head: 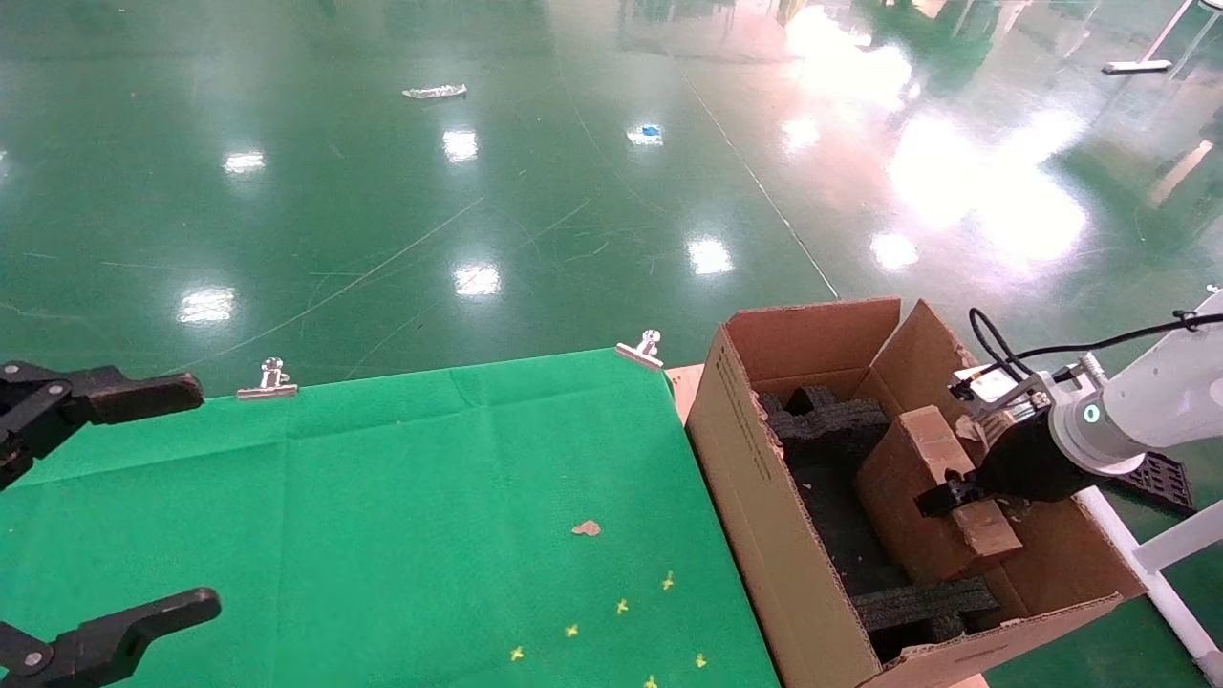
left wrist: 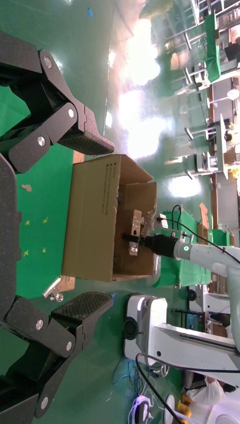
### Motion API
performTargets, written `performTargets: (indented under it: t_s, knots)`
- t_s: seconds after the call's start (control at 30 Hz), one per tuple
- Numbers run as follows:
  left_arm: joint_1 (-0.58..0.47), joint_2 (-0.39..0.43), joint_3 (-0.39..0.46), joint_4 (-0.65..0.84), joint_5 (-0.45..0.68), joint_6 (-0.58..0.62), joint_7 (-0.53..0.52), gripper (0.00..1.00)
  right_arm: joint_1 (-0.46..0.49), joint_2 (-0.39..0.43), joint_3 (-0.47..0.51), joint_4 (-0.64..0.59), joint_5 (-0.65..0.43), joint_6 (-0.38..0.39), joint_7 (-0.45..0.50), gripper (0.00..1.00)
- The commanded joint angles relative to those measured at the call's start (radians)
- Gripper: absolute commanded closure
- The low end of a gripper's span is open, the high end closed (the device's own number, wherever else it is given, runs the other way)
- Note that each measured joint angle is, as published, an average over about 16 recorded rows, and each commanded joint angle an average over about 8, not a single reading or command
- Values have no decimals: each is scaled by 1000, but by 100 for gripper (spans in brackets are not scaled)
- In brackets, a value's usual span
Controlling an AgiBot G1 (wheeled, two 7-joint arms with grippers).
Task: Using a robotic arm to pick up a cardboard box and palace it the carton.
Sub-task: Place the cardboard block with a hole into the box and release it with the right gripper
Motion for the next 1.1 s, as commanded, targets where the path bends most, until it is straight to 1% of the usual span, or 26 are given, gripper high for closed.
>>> performTargets:
  t_s: [0.03,0.57,0.77,0.93,1.1]
  knots:
    - [0,0,0,0,0,0,0,0,4,-5,-1,-11,-2,-6,-3,0]
    - [0,0,1,0,-1,0,1,0,17,-29,-2,-54,-4,-29,-32,0]
    - [0,-1,1,0,-1,-1,1,0,40,-30,6,-50,4,-38,-55,0]
    - [0,-1,2,0,-1,-1,1,0,98,-15,25,-30,26,-51,-83,0]
    - [0,-1,2,0,-1,-1,1,0,201,10,46,11,40,-66,-121,0]
